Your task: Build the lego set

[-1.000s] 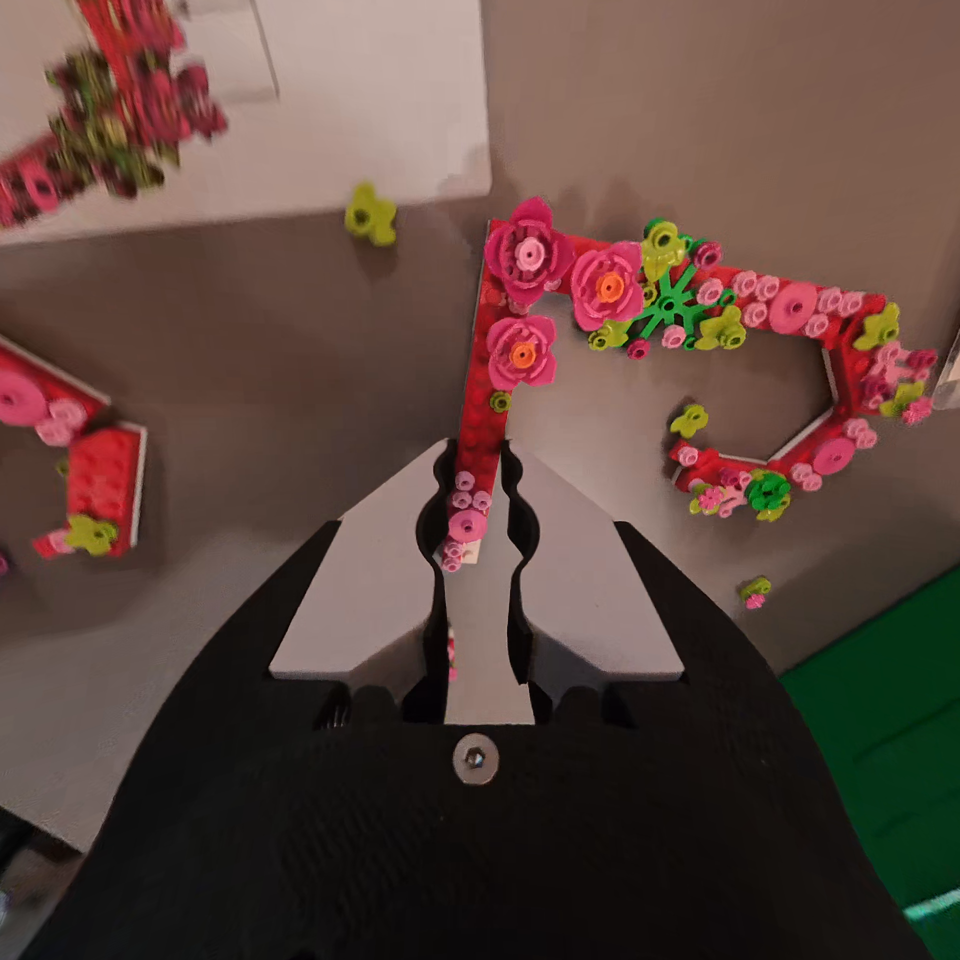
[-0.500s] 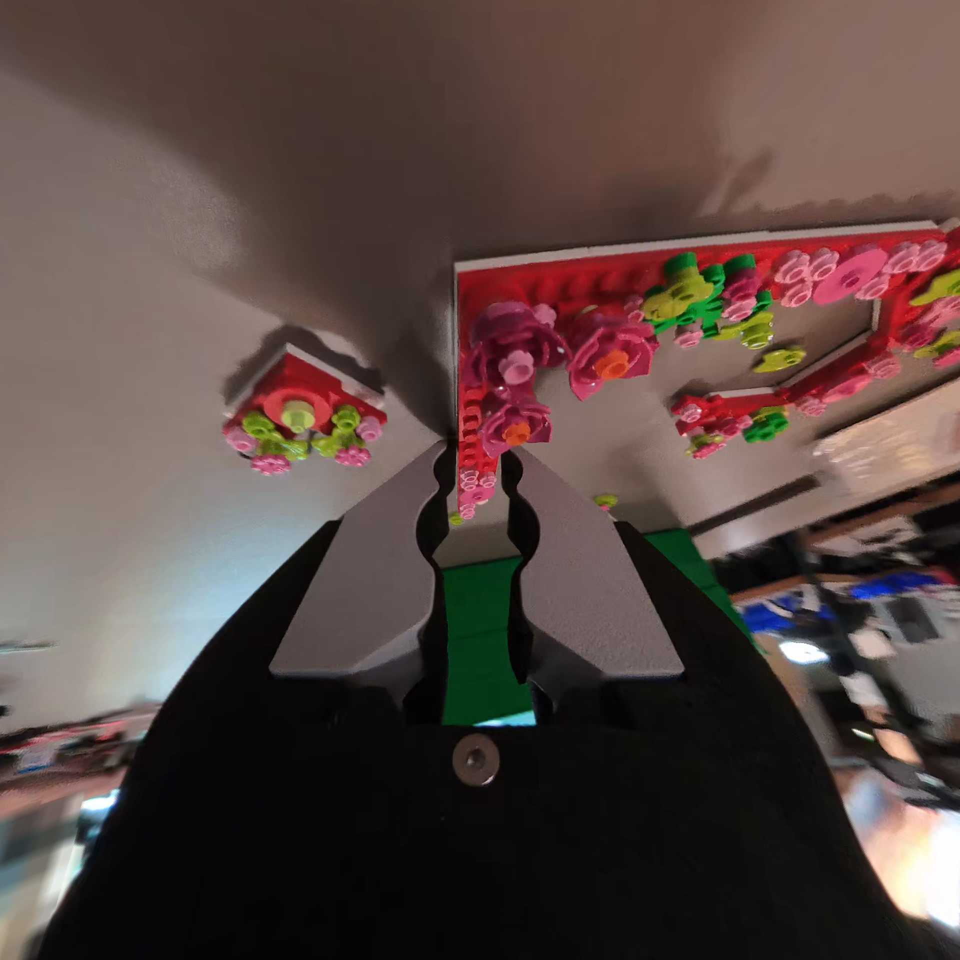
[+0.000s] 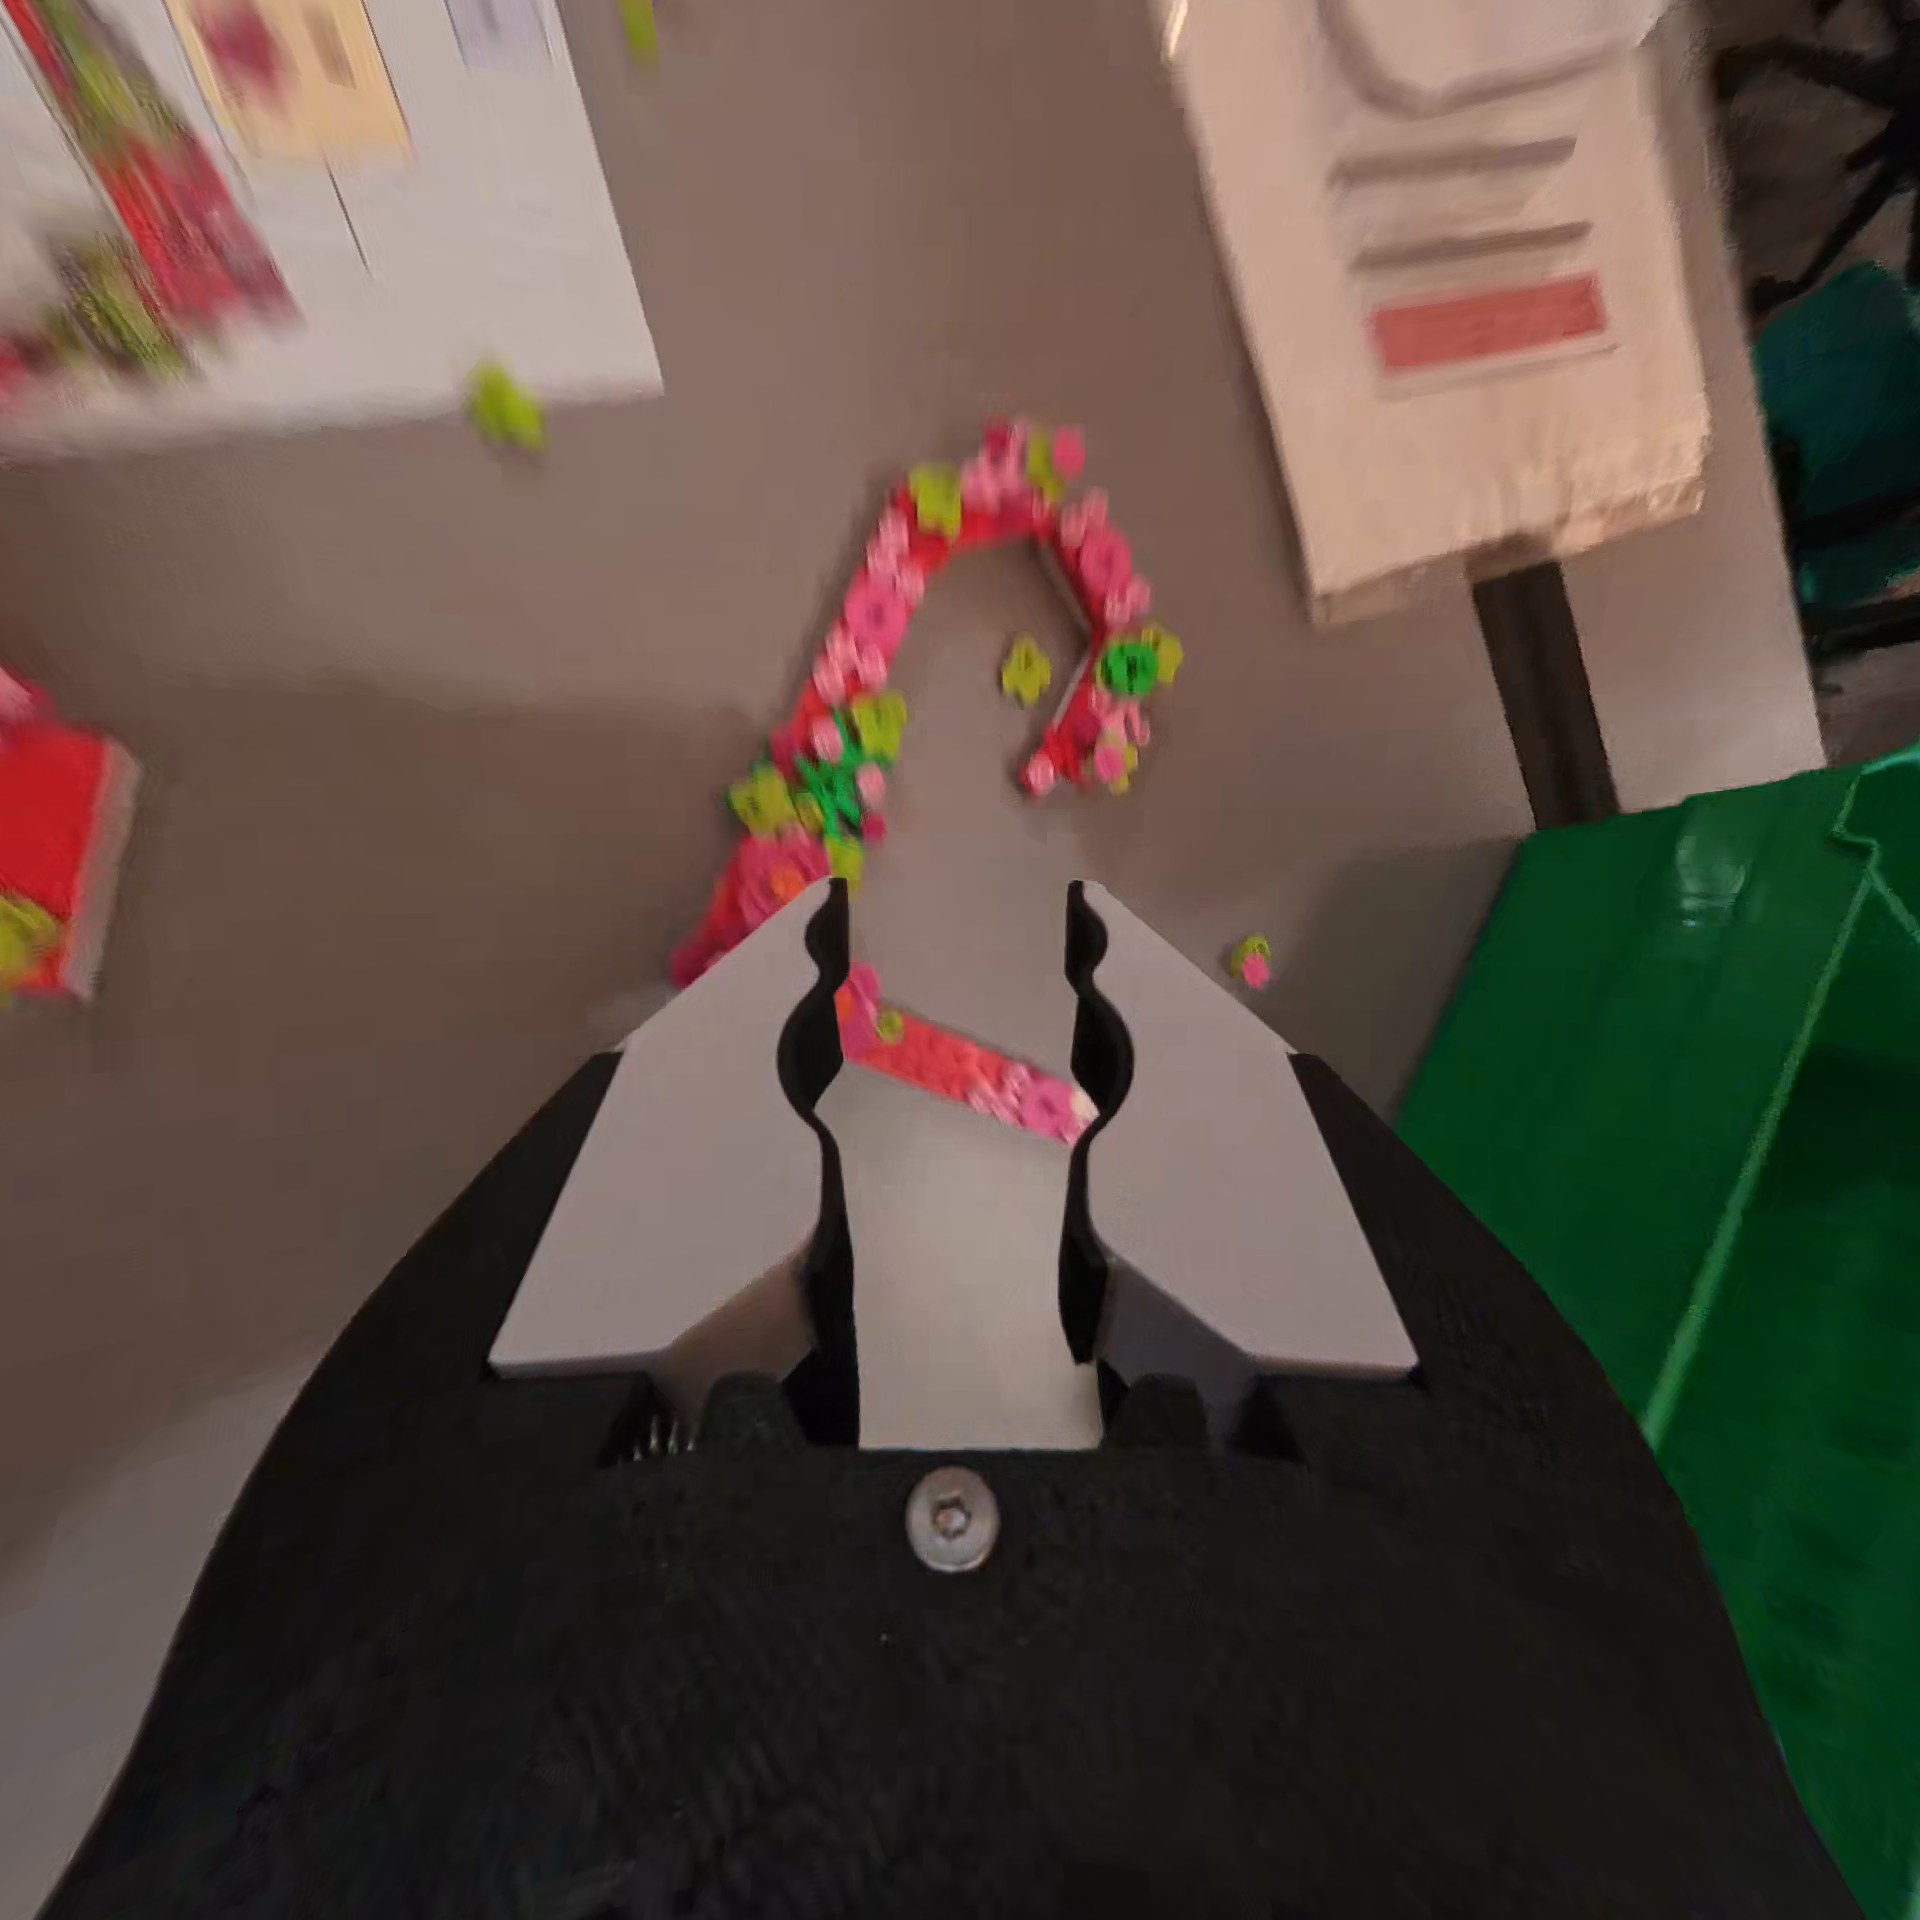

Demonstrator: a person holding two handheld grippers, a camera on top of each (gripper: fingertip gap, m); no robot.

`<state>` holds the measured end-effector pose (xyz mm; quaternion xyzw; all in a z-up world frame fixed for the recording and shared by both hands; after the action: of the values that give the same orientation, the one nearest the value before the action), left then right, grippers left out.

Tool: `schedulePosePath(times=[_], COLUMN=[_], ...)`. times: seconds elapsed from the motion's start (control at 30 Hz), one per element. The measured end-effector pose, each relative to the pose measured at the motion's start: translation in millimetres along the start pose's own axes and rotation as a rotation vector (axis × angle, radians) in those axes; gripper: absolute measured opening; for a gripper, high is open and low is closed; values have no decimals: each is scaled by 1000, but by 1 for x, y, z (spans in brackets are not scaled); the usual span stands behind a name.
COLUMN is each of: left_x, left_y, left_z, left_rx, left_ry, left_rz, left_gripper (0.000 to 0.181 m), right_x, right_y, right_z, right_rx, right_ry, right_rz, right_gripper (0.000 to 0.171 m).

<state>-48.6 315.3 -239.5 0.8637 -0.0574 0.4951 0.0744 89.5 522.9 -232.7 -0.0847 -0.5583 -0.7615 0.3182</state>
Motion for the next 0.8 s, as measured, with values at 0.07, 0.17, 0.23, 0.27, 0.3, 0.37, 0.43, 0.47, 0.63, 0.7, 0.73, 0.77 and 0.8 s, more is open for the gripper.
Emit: schedulePosePath(times=[0.07,0.17,0.23,0.27,0.3,0.37,0.43,0.47,0.63,0.7,0.73,0.77,0.8], left_x=[11,22,29,34,38,43,45,44,21,6,-1,-7,-11], left_y=[0,-10,-22,-30,-38,-57,-75,-84,-128,-146,-154,-162,-170], left_z=[-2,-9,-18,-23,-27,-31,-29,-26,-3,7,11,14,17], left_rx=[-23,-71,-105,-126,-152,-230,-346,-416,-791,-906,-951,-988,-1015], left_ry=[41,16,-4,-3,-1,-8,-37,-56,-140,-190,-218,-242,-262], left_rz=[31,44,57,74,91,107,111,106,-30,-121,-155,-178,-193], left_gripper=[61,62,63,63,64,65,65,65,64,63,61,59,57], right_x=[9,0,-4,-5,-5,-3,-4,-4,1,2,3,3,2], right_y=[6,0,-12,-18,-25,-38,-47,-49,-43,-37,-34,-31,-29], right_z=[-10,-24,-29,-29,-30,-30,-28,-28,-28,-26,-26,-26,-25], right_rx=[-4,1,35,60,89,132,138,144,174,177,183,196,201], right_ry=[-94,-156,-187,-210,-232,-244,-209,-194,-198,-225,-238,-251,-266], right_rz=[122,113,75,49,16,-32,-90,-109,-60,-8,21,48,71], right_gripper=[41,52,52,52,53,54,55,55,55,55,54,53,51])
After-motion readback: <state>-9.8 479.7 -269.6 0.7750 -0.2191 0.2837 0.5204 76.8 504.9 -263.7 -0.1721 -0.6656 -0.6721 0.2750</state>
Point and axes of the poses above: each gripper's, where its closed fingertips meet, y back along the fingers, x out of its top, z = x × y across the jaws, the point moved 4 cm from there along y, back along the fingers, and after that the axes turned 1 degree about -x, right-handed, at the moved point
